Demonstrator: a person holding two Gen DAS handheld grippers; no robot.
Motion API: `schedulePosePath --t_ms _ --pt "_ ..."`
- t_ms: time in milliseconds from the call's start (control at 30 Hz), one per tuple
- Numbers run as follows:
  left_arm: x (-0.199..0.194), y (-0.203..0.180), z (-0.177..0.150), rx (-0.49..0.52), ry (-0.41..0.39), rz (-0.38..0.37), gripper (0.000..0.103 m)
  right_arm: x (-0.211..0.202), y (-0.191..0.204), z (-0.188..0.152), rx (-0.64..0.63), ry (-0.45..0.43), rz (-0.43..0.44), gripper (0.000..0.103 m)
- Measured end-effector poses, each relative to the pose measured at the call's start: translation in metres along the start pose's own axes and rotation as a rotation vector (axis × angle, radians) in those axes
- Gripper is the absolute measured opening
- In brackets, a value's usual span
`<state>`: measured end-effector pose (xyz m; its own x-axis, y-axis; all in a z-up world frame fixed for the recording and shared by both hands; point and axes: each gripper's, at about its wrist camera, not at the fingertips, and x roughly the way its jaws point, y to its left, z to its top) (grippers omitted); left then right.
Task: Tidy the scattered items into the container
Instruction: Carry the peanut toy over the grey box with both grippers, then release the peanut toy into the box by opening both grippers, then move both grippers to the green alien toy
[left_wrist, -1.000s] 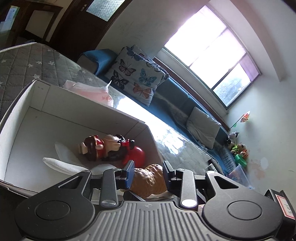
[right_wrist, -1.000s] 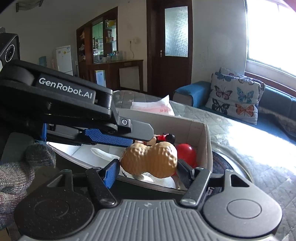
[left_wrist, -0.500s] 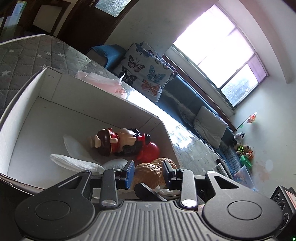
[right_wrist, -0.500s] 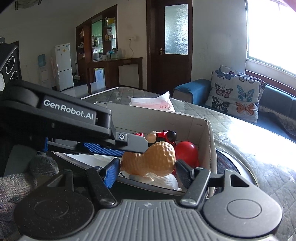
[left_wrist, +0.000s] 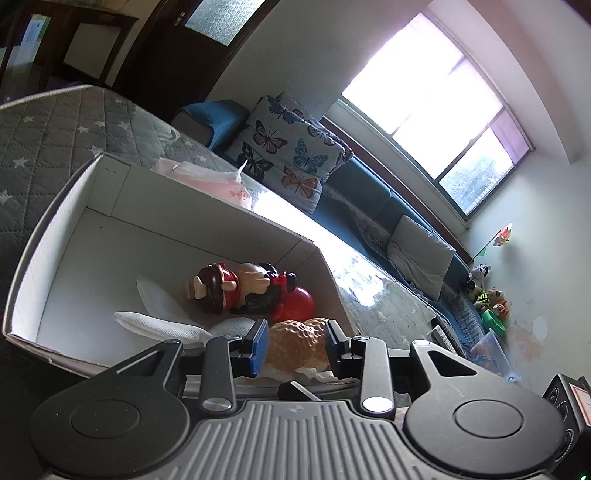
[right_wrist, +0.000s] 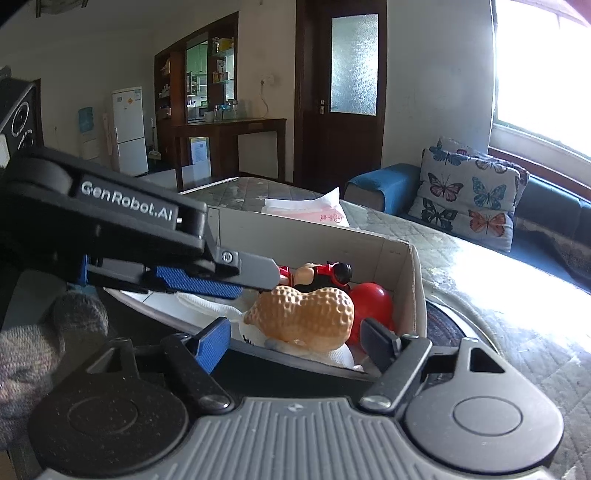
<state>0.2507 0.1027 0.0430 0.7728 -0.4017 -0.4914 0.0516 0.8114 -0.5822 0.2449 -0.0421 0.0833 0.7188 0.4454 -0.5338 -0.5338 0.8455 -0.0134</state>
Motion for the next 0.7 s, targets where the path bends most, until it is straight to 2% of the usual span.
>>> schedulePosePath --t_ms 267,467,700 --pt "-0.024 -0.02 -0.02 0.056 -0.019 -0.011 0.035 -0.038 -0.006 -0.01 0.024 -0.038 -0.013 0.08" --pt "-0.033 -0.036 -0.046 0.093 0.003 -0.037 0.035 -0.072 -0.018 -0.032 0.04 -0.038 -0.052 0.08" --pt "-0.024 -0.058 -0.074 0.125 0.058 -0.07 0.035 -0.105 -0.041 -0.065 0.081 -0.016 -0.117 0.08"
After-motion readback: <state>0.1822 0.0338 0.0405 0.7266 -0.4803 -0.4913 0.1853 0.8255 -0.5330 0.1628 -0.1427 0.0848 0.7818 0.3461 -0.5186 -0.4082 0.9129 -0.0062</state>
